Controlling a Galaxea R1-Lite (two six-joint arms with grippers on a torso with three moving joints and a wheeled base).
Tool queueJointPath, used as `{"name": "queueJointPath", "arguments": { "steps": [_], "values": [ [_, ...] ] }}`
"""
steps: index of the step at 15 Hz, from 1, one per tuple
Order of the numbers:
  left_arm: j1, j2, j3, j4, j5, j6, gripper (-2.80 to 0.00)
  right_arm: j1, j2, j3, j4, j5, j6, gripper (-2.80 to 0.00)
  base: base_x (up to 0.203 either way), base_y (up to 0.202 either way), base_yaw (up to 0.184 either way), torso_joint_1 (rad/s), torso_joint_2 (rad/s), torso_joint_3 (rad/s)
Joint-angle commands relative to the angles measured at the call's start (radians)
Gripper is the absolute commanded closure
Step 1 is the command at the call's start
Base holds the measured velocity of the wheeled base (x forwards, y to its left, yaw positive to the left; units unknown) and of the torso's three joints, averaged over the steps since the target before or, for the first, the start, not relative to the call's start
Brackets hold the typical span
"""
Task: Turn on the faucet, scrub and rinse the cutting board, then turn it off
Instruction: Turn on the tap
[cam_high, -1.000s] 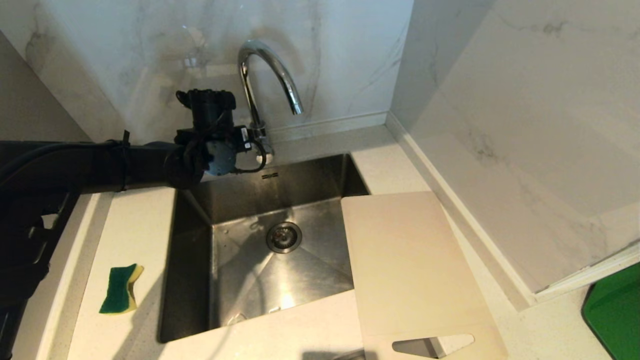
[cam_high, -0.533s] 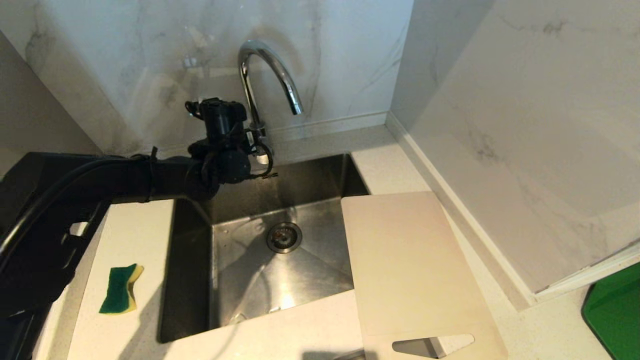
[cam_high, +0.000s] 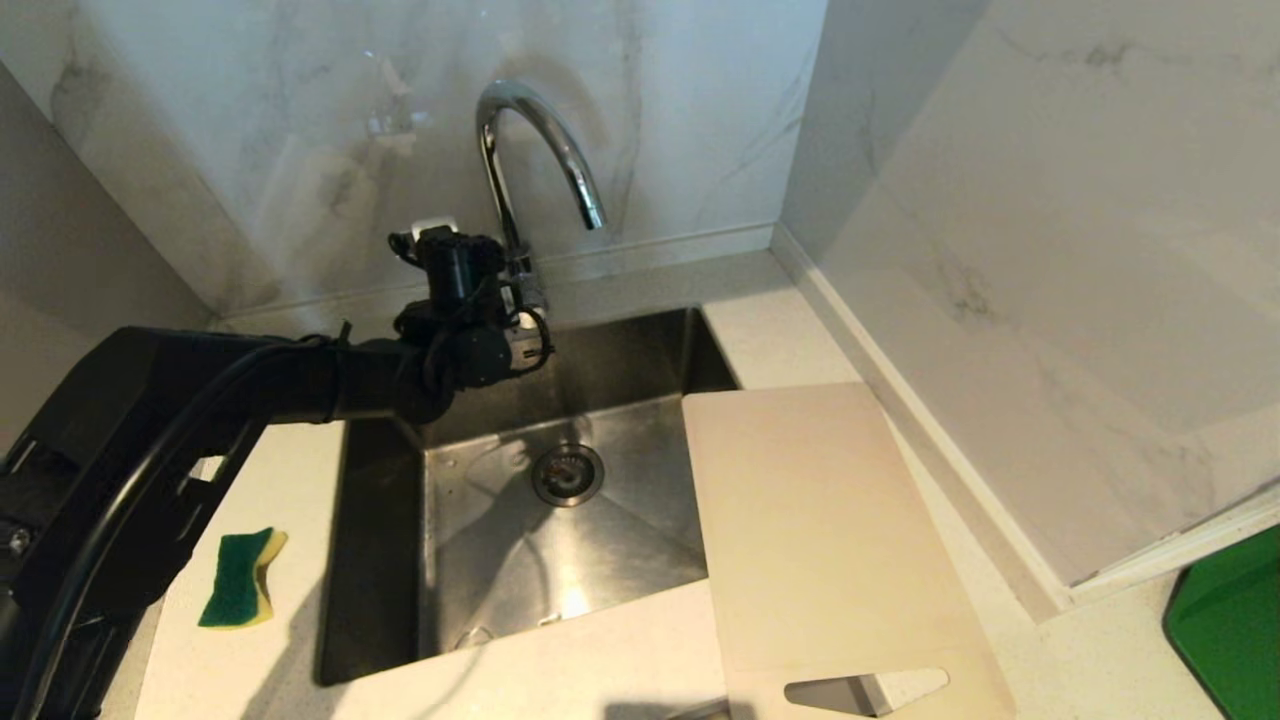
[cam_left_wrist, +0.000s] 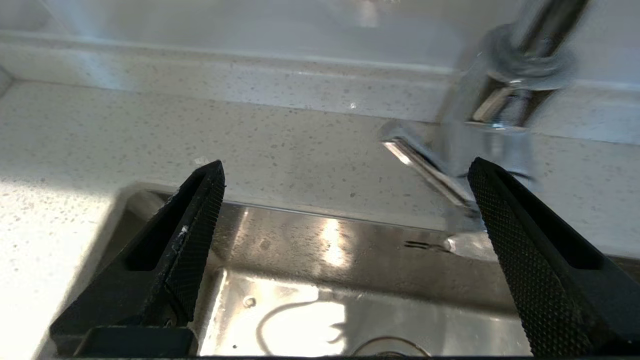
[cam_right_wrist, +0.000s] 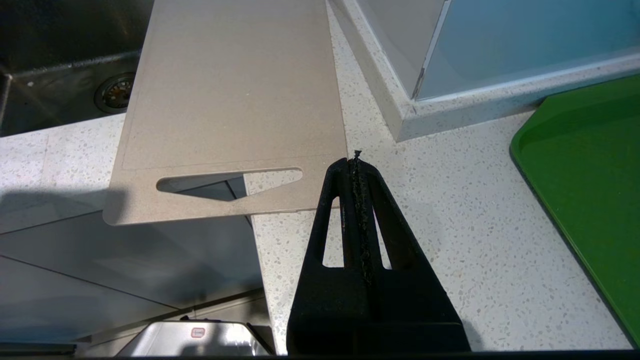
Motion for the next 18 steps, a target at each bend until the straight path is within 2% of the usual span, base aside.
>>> {"name": "queueJointPath", "arguments": {
  "steps": [1, 11, 18],
  "values": [
    [0.017, 0.017, -0.007, -0.009, -0.004, -0.001, -2.80, 0.000, 0.000, 0.000, 0.000, 0.000, 0.000, 0.00, 0.000, 0.000, 0.000, 0.000, 0.00, 0.000],
    [0.064, 0.030, -0.004, -0.002, -0.006, 0.006, -2.80, 0.000, 0.000, 0.000, 0.000, 0.000, 0.000, 0.00, 0.000, 0.000, 0.000, 0.000, 0.00, 0.000],
    [0.038, -0.021, 0.027, 0.062, 0.005, -0.023, -2.80, 0.000, 0.000, 0.000, 0.000, 0.000, 0.000, 0.00, 0.000, 0.000, 0.000, 0.000, 0.00, 0.000]
  ]
}}
